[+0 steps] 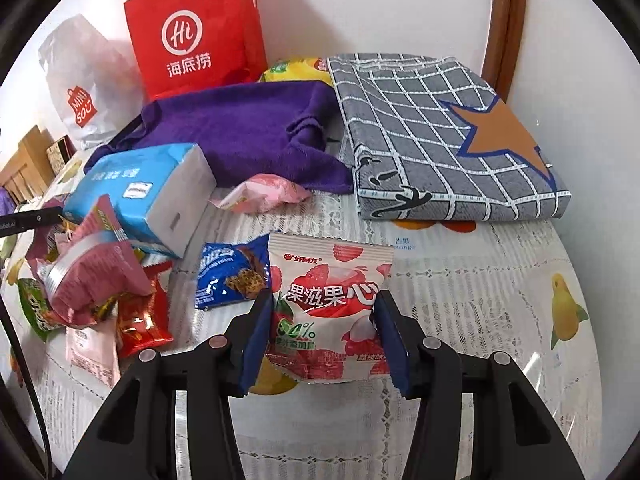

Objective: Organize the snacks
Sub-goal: 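Carry both held packets over the purple towel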

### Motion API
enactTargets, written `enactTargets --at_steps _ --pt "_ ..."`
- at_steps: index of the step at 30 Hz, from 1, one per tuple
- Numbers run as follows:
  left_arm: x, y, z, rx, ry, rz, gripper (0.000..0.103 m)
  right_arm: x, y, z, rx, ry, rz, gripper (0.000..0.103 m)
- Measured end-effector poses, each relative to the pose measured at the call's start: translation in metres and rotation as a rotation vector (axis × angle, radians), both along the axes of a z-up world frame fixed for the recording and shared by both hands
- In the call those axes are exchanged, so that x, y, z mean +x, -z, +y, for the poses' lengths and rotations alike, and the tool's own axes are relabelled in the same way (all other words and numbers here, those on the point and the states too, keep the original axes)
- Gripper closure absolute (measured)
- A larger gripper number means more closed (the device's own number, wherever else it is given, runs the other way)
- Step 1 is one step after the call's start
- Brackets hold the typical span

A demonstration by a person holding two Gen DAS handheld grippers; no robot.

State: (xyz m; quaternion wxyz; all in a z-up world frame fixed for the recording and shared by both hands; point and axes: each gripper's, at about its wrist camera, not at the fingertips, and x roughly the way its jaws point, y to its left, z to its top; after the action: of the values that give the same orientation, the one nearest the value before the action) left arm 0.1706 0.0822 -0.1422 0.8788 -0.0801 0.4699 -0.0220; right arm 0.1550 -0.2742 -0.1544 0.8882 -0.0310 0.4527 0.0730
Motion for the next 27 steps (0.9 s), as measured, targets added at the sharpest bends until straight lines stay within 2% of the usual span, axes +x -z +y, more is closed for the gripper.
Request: enactTargets --at_steps 12,13,15,24,27 --pt "-0.016 -0.012 0.012 -0.028 0.001 -0.037 0.062 -0.007 -0.016 0.022 0.006 -0.003 -0.013 0.053" --pt "-0.018 -0.013 0.013 -0.03 0.001 -0.042 0.069 -0.008 -0.017 0.024 0.006 -0.007 -0.014 0.053" --pt "-0.02 -0.012 0.015 -0.046 0.008 -0.03 0.075 -0.009 -0.019 0.028 0.003 -0.011 -0.016 0.053" --pt "-0.023 -0.009 0.019 -0.062 0.015 -0.02 0.075 -0.016 -0.025 0.039 0.001 -0.026 -0.02 0.053" --pt "-0.021 -0.005 0.017 -0.05 0.024 -0.004 0.071 -0.018 -0.026 0.039 -0.001 -0.029 -0.022 0.053"
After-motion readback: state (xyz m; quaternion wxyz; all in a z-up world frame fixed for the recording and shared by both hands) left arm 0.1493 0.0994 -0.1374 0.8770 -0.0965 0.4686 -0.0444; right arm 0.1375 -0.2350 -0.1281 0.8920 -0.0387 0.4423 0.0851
